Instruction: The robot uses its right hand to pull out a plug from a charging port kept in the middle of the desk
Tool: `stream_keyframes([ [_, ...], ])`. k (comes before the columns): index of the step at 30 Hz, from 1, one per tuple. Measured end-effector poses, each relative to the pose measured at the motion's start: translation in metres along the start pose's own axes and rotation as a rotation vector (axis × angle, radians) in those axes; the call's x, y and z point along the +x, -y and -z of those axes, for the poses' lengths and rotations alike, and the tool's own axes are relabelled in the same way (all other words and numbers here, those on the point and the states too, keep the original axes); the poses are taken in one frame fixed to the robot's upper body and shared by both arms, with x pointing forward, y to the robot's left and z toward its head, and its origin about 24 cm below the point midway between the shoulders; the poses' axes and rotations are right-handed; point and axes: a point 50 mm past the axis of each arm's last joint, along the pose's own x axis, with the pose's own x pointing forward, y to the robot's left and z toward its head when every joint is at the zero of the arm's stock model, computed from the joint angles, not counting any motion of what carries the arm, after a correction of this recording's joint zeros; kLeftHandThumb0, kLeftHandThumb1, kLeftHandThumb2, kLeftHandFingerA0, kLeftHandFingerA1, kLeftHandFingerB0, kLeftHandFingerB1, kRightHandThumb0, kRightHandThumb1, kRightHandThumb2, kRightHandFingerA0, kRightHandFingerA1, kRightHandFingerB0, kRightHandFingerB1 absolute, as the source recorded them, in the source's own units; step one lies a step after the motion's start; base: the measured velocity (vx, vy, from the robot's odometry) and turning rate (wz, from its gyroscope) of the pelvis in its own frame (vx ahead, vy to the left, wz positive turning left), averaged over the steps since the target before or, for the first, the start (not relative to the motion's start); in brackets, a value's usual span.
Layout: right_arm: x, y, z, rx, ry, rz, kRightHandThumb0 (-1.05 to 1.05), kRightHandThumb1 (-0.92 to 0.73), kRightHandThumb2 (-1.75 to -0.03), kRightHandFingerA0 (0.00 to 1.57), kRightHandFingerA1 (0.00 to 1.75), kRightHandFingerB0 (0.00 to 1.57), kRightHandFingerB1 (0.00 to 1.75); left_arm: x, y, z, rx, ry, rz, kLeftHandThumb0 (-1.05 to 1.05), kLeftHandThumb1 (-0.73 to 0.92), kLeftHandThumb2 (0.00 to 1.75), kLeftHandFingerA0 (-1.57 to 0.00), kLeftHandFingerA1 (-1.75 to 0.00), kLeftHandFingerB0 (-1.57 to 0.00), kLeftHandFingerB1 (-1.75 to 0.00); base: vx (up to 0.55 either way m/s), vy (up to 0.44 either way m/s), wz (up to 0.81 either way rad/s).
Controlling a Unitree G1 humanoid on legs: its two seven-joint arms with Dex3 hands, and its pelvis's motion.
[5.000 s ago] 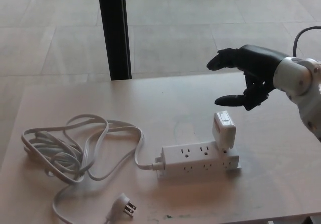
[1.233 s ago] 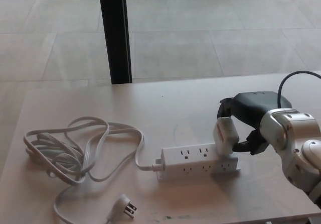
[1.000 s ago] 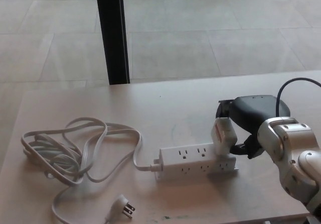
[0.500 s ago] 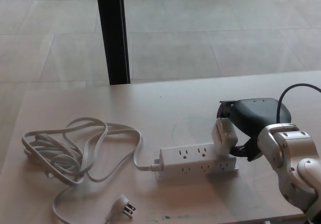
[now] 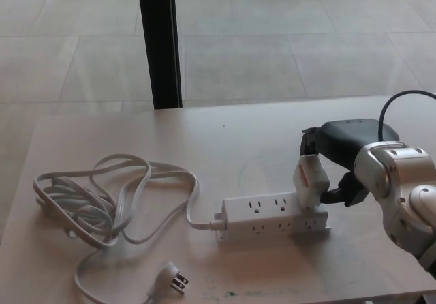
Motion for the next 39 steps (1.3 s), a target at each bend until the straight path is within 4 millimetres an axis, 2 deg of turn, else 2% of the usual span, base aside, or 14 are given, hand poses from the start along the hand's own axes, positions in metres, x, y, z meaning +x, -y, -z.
stream_keyframes([
  [4,0.002,0.006,0.001,0.000,-0.007,-0.047,-0.41,-0.68,-0.75,0.85,1.71,0.85,0.79,0.000,0.000,0.000,-0.003,-0.001,0.000,-0.82,0.92,0.80,-0.60,-0.49,-0.26,-0.35,0.00,0.000,0.00],
  [10,0.001,0.013,0.002,0.008,-0.015,-0.099,-0.41,-0.66,-0.77,0.86,1.74,0.89,0.86,0.002,0.001,-0.001,-0.007,-0.001,0.000,-0.83,0.92,0.81,-0.59,-0.47,-0.24,-0.34,0.00,0.000,0.00],
  [11,0.001,0.014,0.003,0.010,-0.015,-0.105,-0.42,-0.67,-0.74,0.84,1.72,0.77,0.87,0.002,0.001,-0.001,-0.008,-0.001,0.000,-0.83,0.92,0.81,-0.59,-0.47,-0.24,-0.34,0.00,0.000,0.00],
  [16,0.000,0.015,0.005,0.021,-0.015,-0.121,-0.42,-0.67,-0.75,0.88,1.75,0.77,1.12,0.002,0.001,-0.001,-0.009,-0.002,0.000,-0.84,0.92,0.81,-0.59,-0.49,-0.23,-0.34,0.00,0.000,0.00],
  [20,0.000,0.017,0.006,0.033,-0.016,-0.126,-0.42,-0.63,-0.82,0.90,1.72,0.87,0.98,0.002,0.001,-0.001,-0.011,-0.003,-0.001,-0.84,0.92,0.82,-0.57,-0.49,-0.23,-0.34,0.00,0.000,0.00],
  [26,-0.002,0.026,0.013,0.051,-0.040,-0.109,-0.41,-0.61,-0.83,0.90,1.74,0.86,0.98,0.002,0.002,-0.002,-0.014,0.001,-0.001,-0.85,0.92,0.81,-0.56,-0.48,-0.24,-0.34,0.00,0.000,0.00],
  [27,-0.003,0.027,0.015,0.054,-0.048,-0.107,-0.43,-0.71,-0.70,0.87,1.72,0.82,1.02,0.002,0.002,-0.002,-0.016,0.002,-0.001,-0.85,0.92,0.81,-0.59,-0.48,-0.25,-0.34,0.00,0.000,0.00],
  [30,-0.003,0.026,0.015,0.056,-0.052,-0.107,-0.41,-0.68,-0.78,0.88,1.74,0.89,0.91,0.002,0.002,-0.002,-0.017,0.003,-0.002,-0.85,0.92,0.82,-0.57,-0.48,-0.24,-0.34,0.00,0.000,0.00],
  [33,-0.002,0.025,0.014,0.053,-0.052,-0.111,-0.43,-0.66,-0.81,0.89,1.75,0.87,0.98,0.002,0.001,-0.002,-0.019,0.003,-0.002,-0.84,0.92,0.81,-0.58,-0.48,-0.24,-0.35,0.00,0.000,0.00],
  [34,-0.002,0.025,0.013,0.048,-0.051,-0.112,-0.47,-0.56,-1.07,1.17,1.32,0.89,1.06,0.002,0.001,-0.002,-0.022,0.002,-0.003,-0.83,0.92,0.81,-0.59,-0.48,-0.24,-0.35,0.00,0.000,0.00],
  [35,-0.002,0.025,0.013,0.045,-0.049,-0.109,-0.47,-0.56,-1.07,1.17,1.32,0.89,1.06,0.002,0.001,-0.002,-0.022,0.001,-0.004,-0.83,0.92,0.81,-0.59,-0.48,-0.24,-0.35,0.00,0.000,0.00],
  [36,-0.003,0.025,0.012,0.042,-0.046,-0.107,-0.40,-0.67,-0.83,0.93,1.75,0.76,1.32,0.002,0.001,-0.002,-0.022,0.001,-0.004,-0.82,0.92,0.80,-0.59,-0.49,-0.24,-0.35,0.00,0.000,0.00],
  [37,-0.003,0.025,0.010,0.037,-0.041,-0.104,-0.41,-0.67,-0.82,0.92,1.75,0.77,1.35,0.002,0.001,-0.002,-0.022,0.001,-0.004,-0.84,0.92,0.81,-0.58,-0.49,-0.24,-0.35,0.00,0.000,0.00],
  [39,-0.003,0.025,0.009,0.030,-0.038,-0.103,-0.38,-0.59,-0.86,1.12,1.75,0.76,1.31,0.002,0.001,-0.002,-0.023,0.002,-0.005,-0.85,0.92,0.82,-0.59,-0.49,-0.24,-0.35,0.00,0.000,0.00],
])
